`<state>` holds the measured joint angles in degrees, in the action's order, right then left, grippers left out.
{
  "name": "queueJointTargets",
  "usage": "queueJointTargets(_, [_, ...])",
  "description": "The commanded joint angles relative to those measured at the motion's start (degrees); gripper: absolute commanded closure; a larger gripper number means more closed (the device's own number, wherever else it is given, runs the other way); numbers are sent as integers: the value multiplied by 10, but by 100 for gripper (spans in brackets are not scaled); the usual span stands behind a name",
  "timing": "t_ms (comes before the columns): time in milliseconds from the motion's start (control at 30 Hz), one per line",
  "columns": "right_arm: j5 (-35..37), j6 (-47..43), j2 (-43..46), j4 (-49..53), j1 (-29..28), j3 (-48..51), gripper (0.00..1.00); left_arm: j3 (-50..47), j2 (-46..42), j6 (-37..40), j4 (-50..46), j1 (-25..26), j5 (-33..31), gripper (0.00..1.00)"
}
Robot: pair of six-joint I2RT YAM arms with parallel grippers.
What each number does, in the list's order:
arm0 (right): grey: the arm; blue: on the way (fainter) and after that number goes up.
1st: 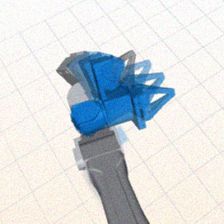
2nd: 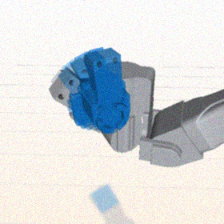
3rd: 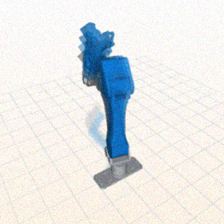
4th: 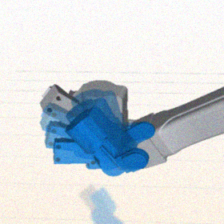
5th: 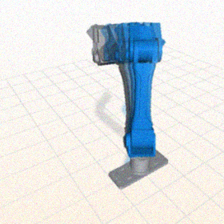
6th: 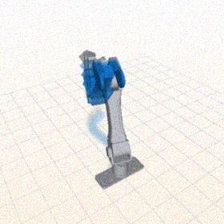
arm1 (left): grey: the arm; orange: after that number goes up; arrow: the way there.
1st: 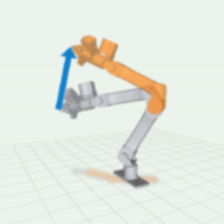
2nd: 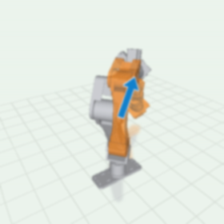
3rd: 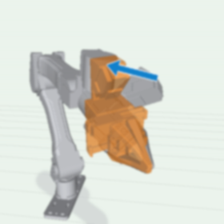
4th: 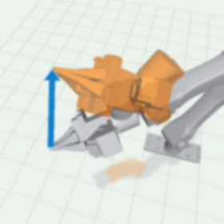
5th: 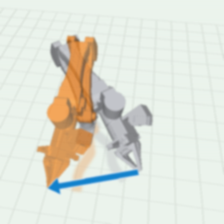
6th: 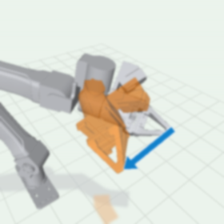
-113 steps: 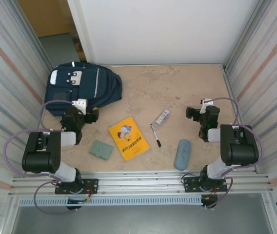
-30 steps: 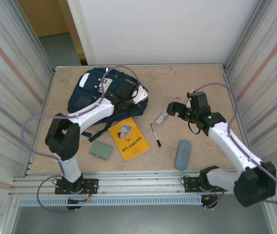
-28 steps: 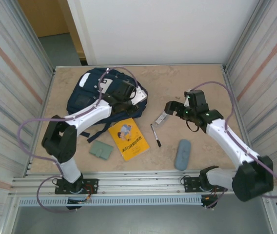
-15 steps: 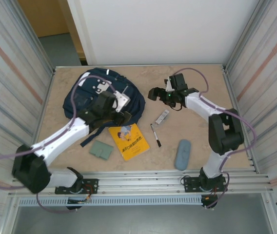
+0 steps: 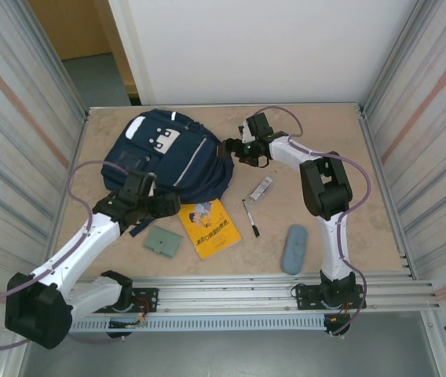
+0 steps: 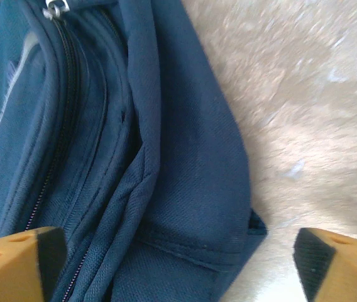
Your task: Pack the student bag
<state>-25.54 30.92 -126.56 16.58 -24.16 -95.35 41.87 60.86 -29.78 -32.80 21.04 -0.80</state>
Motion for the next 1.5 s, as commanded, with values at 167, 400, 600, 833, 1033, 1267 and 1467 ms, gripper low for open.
queueJointTargets(167, [-54,-11,2,24,-23,-17,29,-17,36,-62,43,-43,23,1])
queueJointTargets(400, [-86,-4,18,15,-34,-7,82,-1,127,-38,110,-72,36,1])
queueJointTargets(600, [-102,3,80,15,-31,12,95,67,219,2,155,-72,53,1])
queueJointTargets(833, [-86,1,193,14,-47,86,95,206,340,60,155,-69,120,2])
queueJointTargets(1033, [-22,-2,276,-2,-111,179,95,317,432,101,150,-69,167,2])
queueJointTargets(1267, [79,-20,266,2,-200,210,93,396,491,94,151,-59,205,4])
queueJointTargets(1467, [86,-26,244,6,-189,206,91,377,437,112,152,-66,178,3])
